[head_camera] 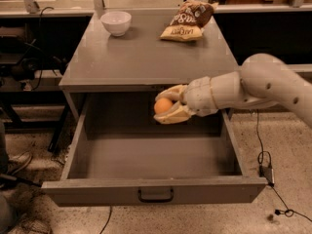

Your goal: Pick orange from top drawer and place on counter

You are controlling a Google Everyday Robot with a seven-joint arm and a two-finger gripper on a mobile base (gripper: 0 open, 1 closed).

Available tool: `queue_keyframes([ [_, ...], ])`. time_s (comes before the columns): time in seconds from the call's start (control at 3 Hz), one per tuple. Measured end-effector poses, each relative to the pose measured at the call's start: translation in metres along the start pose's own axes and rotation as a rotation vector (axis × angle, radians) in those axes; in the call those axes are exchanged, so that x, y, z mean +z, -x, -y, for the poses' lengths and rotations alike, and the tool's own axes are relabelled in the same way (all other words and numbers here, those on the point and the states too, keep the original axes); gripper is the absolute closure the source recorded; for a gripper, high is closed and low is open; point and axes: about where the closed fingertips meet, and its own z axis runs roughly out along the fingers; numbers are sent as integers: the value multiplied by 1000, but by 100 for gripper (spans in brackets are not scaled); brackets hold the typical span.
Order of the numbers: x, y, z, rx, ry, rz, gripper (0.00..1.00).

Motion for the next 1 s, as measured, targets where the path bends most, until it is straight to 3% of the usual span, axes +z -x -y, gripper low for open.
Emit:
queue_keyframes([
  [0.33,-4,5,-1,-7,13,7,100],
  [0.67,5,12,16,-2,1,41,100],
  [1.0,8,23,54,9,-17,56,100],
])
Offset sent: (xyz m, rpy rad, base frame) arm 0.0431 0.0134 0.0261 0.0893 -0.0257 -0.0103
